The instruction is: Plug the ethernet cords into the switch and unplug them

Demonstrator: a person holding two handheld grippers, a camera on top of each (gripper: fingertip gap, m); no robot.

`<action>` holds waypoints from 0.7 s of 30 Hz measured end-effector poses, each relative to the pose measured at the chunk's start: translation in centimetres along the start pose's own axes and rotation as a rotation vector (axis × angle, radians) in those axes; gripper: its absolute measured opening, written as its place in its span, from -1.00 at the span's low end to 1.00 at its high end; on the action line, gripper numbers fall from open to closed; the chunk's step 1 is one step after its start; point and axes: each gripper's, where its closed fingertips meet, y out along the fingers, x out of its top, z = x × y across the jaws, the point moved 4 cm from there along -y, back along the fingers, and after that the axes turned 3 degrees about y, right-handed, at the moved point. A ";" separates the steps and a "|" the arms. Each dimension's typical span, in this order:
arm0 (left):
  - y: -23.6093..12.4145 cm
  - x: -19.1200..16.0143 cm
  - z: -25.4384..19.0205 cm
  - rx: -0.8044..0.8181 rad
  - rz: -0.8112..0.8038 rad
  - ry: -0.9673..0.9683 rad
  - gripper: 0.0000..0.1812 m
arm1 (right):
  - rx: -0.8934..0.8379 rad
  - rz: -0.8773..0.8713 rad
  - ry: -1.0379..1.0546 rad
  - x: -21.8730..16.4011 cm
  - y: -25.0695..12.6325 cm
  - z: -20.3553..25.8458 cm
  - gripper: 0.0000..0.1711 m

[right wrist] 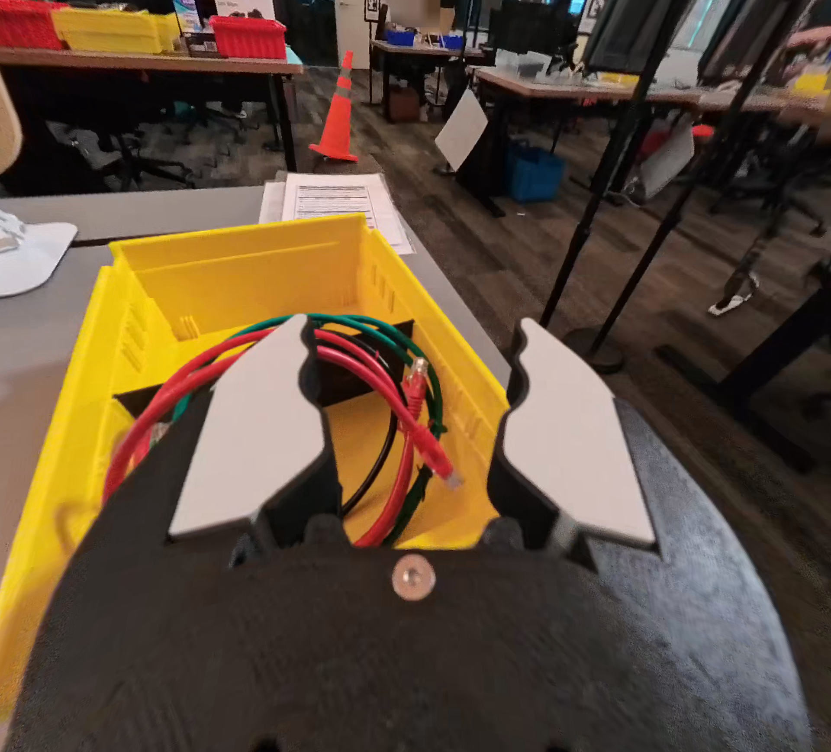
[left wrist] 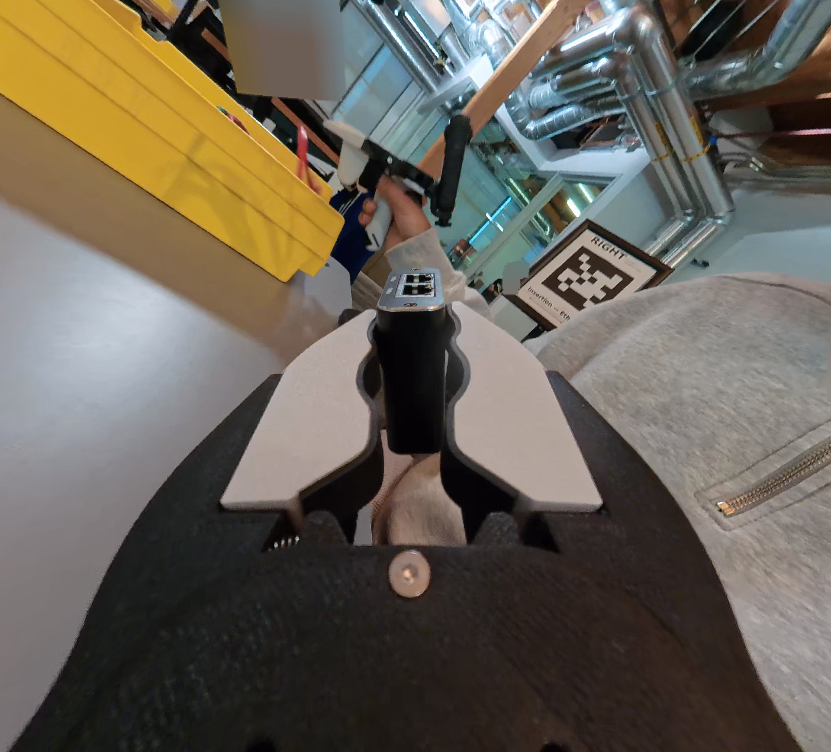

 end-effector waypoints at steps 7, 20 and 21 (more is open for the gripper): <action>-0.7 0.9 0.6 0.000 -0.065 -0.041 -0.73 | -0.051 -0.266 0.156 1.6 -1.8 -3.7 -0.18; -1.2 1.2 1.4 0.009 -0.120 -0.112 -0.73 | 1.119 -0.407 -0.436 -3.8 -14.3 28.8 -0.01; -1.3 1.2 1.4 -0.006 -0.122 -0.138 -0.74 | 1.152 -0.393 -0.570 -5.6 -15.0 30.2 0.09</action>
